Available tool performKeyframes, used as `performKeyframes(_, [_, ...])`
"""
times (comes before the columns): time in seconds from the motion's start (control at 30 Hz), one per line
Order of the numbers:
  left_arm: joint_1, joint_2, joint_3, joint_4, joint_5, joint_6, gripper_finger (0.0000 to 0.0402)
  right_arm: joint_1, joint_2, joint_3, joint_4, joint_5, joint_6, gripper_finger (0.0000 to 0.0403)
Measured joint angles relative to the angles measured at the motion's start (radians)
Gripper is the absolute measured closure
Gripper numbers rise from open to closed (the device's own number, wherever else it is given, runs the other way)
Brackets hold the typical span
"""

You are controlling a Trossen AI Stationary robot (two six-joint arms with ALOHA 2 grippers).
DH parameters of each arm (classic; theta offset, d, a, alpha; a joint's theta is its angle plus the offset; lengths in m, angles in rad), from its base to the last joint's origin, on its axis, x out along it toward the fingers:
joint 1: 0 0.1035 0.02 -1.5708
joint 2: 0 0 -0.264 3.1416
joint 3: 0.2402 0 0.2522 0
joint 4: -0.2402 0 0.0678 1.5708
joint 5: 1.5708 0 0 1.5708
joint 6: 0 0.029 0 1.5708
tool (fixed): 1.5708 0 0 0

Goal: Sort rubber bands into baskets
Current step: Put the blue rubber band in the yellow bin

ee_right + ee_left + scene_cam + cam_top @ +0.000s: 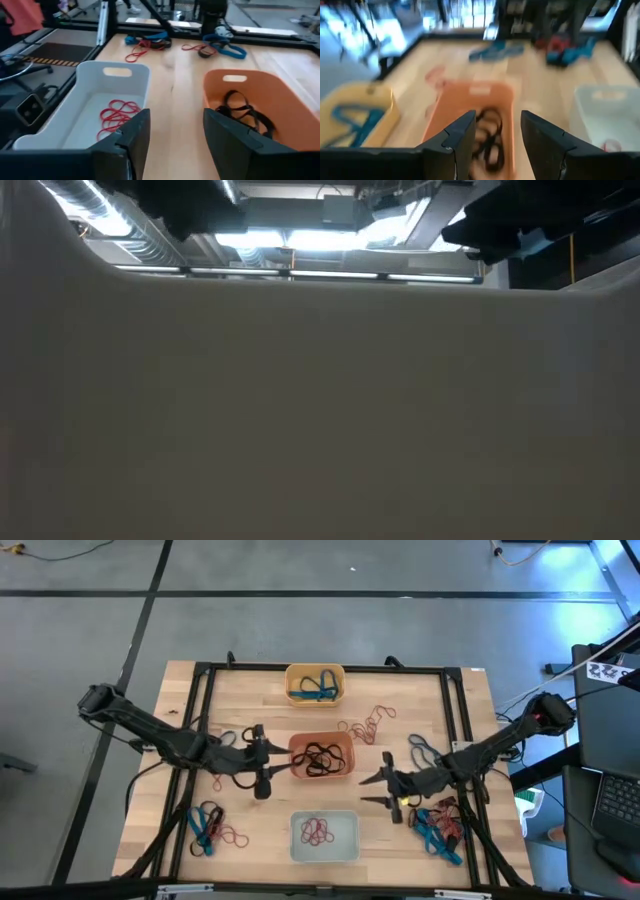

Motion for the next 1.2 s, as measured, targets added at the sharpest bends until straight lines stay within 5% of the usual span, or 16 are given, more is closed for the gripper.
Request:
performKeyframes(0.37, [-0.002,0.000,0.130,-0.760,0.001,-0.643,0.0246,0.000,0.000,-0.002,0.003,0.070,-0.001,0.0221])
performKeyframes(0.6, [0.025,0.009,0.130,-1.067,0.002,-1.029,0.0247,0.000,0.000,-0.002,0.003,0.071,-0.001,0.0221])
performKeyframes(1.2, [0.320,0.258,0.130,-1.146,0.123,-0.931,0.0247,0.000,0.000,-0.003,-0.007,0.064,0.009,0.0221])
